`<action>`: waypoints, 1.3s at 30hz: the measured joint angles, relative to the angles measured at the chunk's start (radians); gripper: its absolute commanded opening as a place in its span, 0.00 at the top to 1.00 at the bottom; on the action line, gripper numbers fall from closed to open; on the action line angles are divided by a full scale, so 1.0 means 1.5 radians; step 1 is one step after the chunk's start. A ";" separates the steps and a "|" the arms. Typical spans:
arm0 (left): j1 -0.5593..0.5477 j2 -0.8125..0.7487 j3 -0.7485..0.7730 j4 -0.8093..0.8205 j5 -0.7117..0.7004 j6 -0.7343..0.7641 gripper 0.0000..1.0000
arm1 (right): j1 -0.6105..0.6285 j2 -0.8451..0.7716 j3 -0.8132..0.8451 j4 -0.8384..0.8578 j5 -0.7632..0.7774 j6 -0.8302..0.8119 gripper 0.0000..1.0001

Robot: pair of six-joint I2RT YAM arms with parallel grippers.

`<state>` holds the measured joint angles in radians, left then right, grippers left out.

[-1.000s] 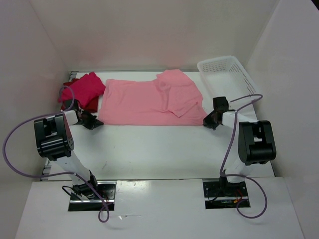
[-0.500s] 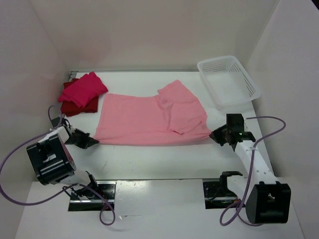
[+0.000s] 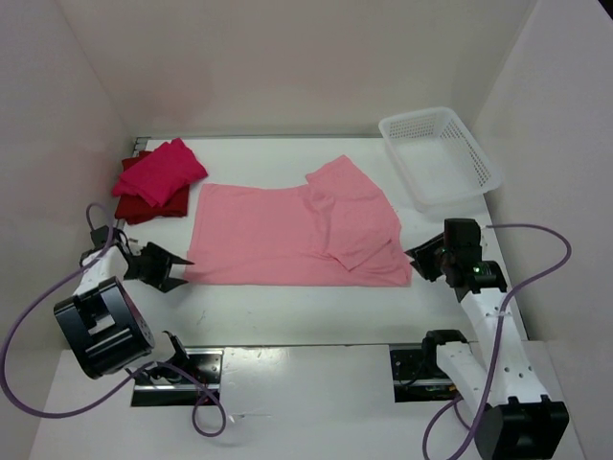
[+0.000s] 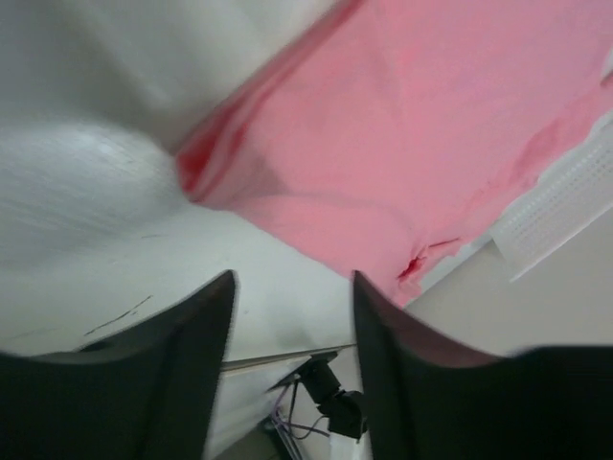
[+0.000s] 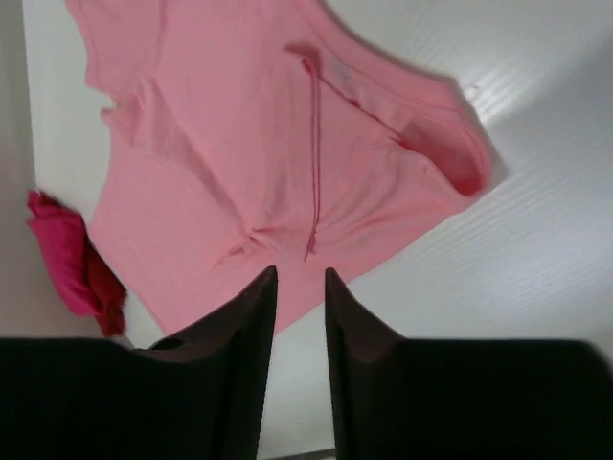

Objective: Fold and stack the t-shirts
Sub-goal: Fold the flattened tshirt in 1/3 of the way

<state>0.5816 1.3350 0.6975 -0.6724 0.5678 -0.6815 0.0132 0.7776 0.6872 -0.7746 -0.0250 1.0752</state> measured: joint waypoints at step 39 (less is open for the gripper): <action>-0.500 0.145 0.054 0.234 -0.156 -0.075 1.00 | 0.250 0.492 -0.002 0.366 -0.044 -0.050 1.00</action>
<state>-0.1684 1.5524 0.7788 -0.3218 0.3340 -0.7933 0.3882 1.5150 0.6846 -0.2253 -0.0910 1.0008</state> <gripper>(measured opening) 0.000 0.001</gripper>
